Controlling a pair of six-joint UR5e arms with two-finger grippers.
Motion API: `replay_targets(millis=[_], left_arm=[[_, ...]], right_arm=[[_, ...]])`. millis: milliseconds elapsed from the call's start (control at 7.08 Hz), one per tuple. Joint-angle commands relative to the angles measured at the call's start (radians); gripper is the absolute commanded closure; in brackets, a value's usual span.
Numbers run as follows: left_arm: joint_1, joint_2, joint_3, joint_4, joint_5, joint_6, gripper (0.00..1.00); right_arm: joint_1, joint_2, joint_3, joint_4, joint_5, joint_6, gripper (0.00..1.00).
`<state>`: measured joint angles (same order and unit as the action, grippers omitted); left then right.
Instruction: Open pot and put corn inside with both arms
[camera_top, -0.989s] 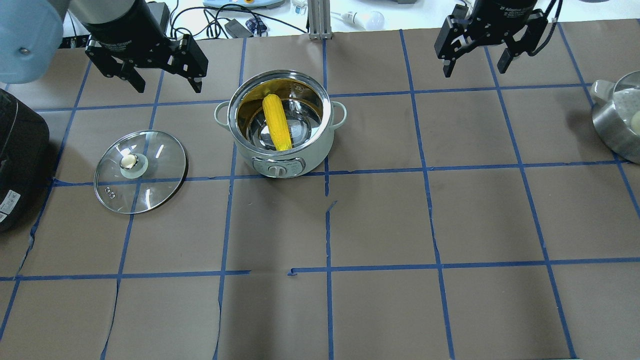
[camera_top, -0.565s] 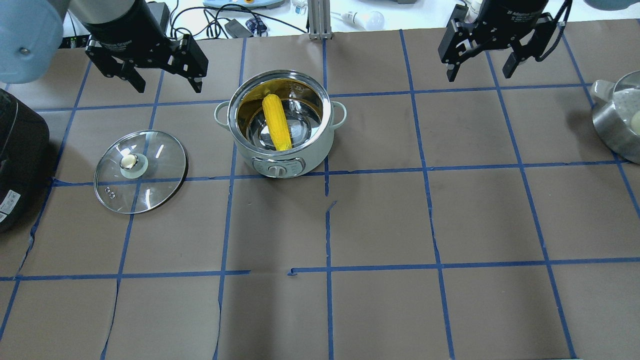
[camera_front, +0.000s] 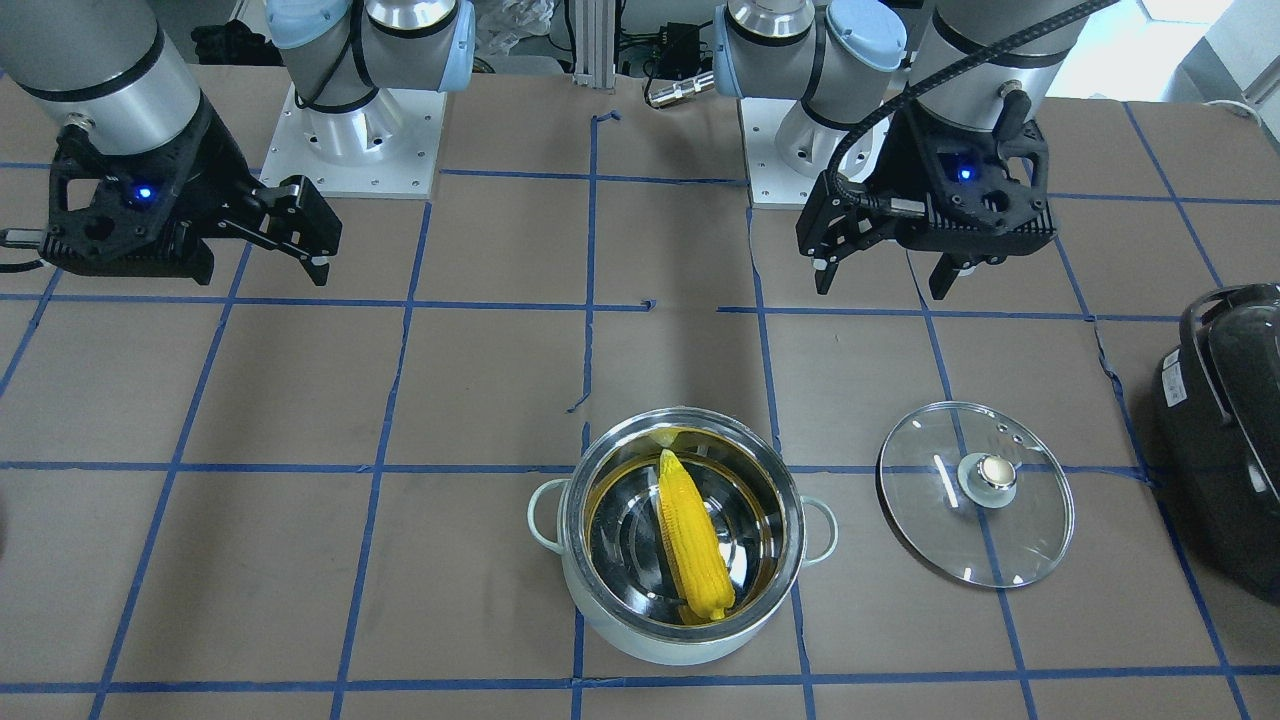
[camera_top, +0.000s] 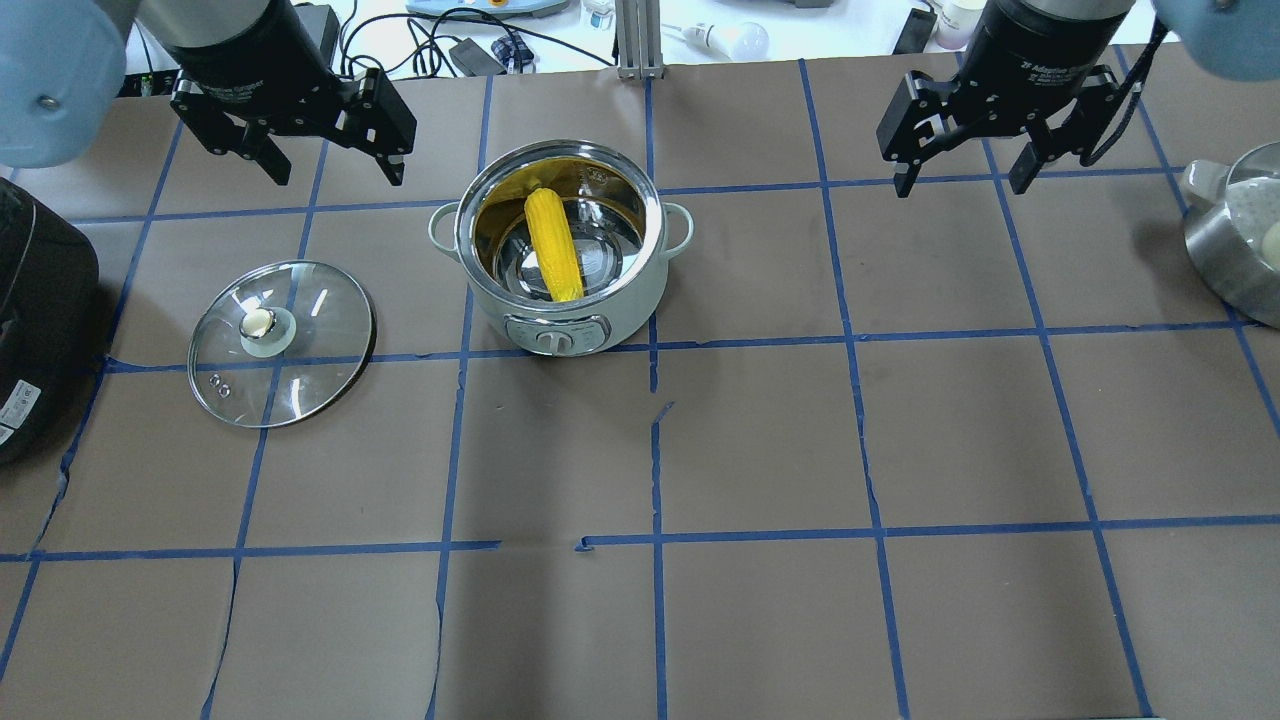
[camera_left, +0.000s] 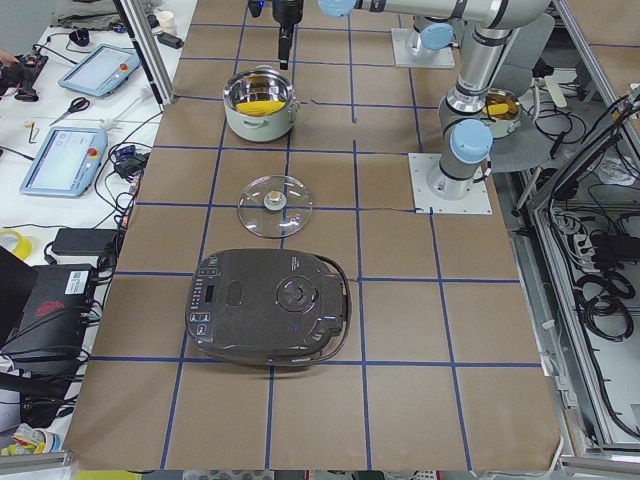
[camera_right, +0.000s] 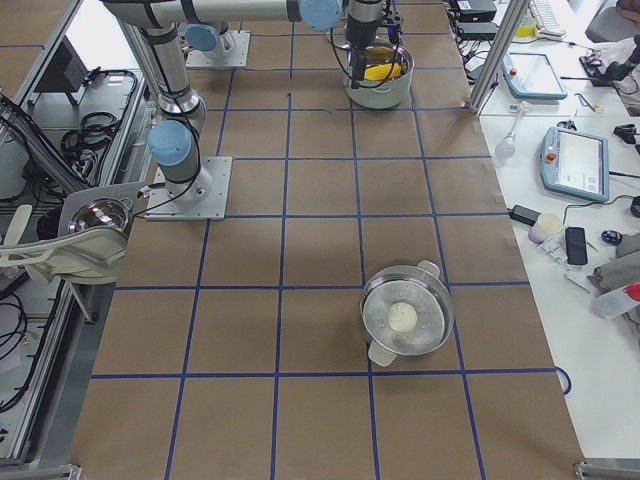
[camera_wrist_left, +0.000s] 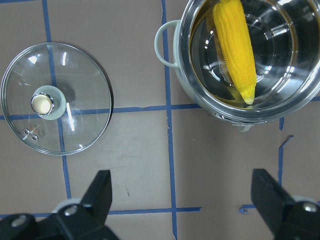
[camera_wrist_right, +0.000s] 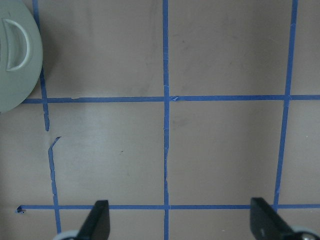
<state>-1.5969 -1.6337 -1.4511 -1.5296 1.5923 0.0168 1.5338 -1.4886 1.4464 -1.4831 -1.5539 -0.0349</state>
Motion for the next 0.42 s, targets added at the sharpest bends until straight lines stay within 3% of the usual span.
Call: replay_targets(millis=[0, 283], left_arm=[[0.0, 0.0, 0.0, 0.0, 0.0, 0.0, 0.0], [0.0, 0.002, -0.003, 0.0, 0.0, 0.0, 0.0]], right_arm=[[-0.001, -0.001, 0.003, -0.002, -0.008, -0.002, 0.0], [-0.001, 0.001, 0.005, -0.002, -0.012, -0.002, 0.0]])
